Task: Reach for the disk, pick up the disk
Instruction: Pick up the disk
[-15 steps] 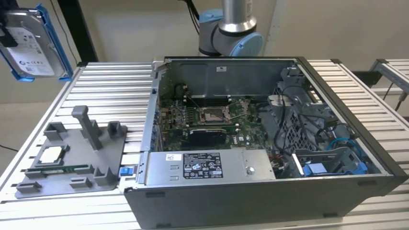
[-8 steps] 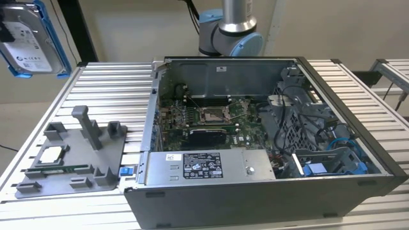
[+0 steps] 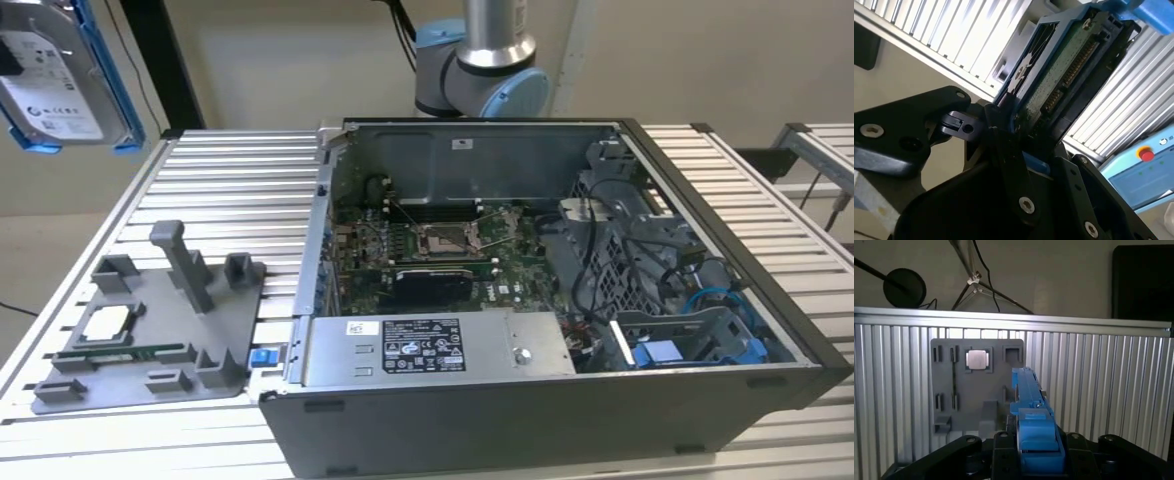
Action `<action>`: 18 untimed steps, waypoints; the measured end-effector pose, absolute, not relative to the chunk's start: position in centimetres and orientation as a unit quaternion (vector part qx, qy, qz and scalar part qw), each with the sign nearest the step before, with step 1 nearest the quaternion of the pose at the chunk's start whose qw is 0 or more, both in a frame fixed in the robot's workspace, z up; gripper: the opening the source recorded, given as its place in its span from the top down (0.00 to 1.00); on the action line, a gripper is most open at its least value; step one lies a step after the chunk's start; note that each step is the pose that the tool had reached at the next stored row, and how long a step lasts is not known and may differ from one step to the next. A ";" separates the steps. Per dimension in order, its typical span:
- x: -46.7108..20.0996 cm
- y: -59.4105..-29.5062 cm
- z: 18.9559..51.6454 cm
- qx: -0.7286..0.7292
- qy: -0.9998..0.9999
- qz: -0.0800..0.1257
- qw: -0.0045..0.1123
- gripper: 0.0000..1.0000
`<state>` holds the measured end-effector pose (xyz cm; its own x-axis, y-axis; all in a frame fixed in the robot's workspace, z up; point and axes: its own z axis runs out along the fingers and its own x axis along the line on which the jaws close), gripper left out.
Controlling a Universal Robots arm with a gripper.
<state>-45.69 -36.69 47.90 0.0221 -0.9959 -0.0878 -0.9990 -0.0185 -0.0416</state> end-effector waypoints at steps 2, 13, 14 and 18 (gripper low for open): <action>-45.7 -36.7 48.2 -0.713 0.699 0.017 0.046 1.00; -45.7 -36.7 49.2 -0.714 0.698 0.012 0.051 1.00; -45.7 -36.7 49.3 -0.714 0.698 0.012 0.051 1.00; -45.7 -36.7 49.3 -0.714 0.698 0.012 0.051 1.00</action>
<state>-45.71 -36.69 49.32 0.0240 -0.9957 -0.0895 -0.9983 -0.0190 -0.0560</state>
